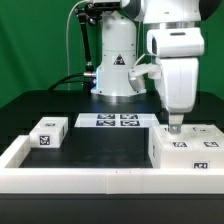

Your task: Assemble cabinet

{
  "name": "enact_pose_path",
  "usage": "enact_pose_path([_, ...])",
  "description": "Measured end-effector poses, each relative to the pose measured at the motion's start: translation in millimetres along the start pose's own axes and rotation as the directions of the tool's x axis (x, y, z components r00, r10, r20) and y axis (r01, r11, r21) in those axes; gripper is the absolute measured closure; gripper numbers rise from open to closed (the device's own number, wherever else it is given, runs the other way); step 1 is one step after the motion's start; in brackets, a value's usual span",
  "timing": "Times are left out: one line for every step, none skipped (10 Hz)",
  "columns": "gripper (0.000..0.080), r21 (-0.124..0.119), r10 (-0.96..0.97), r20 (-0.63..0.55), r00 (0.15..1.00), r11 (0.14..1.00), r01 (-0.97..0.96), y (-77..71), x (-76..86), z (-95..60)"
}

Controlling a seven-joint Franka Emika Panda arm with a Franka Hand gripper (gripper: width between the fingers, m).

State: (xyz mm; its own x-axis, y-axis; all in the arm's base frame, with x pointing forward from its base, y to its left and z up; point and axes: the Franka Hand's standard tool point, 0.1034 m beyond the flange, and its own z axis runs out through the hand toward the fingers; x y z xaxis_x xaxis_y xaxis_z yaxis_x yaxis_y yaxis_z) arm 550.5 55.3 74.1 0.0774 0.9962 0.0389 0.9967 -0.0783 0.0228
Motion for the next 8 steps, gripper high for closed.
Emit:
enact_pose_path([0.0002, -0.006, 0.036, 0.006, 0.999, 0.999, -0.036, -7.6, -1.6, -7.7])
enact_pose_path([0.0002, -0.01, 0.097, 0.013, 0.995, 0.995, -0.097, -20.0, -4.9, -17.1])
enact_pose_path([0.0002, -0.005, 0.099, 0.012, 0.995, 0.995, -0.099, -20.3, -4.5, -13.9])
enact_pose_path([0.0002, -0.003, 0.1, 0.012, 0.995, 0.995, -0.1, -20.1, -4.7, -12.3])
enact_pose_path([0.0002, -0.003, 0.139, 0.011, 0.99, 0.99, -0.139, -20.4, -4.5, -12.0])
enact_pose_path([0.0002, -0.002, 0.32, 0.007, 0.947, 0.947, -0.32, -21.6, -4.0, -11.2])
enact_pose_path([0.0002, -0.026, 0.556, -0.027, 0.831, 0.831, -0.556, -30.9, -6.5, -7.8])
enact_pose_path([0.0002, -0.026, 0.685, -0.04, 0.728, 0.727, -0.686, -40.0, -2.0, -6.2])
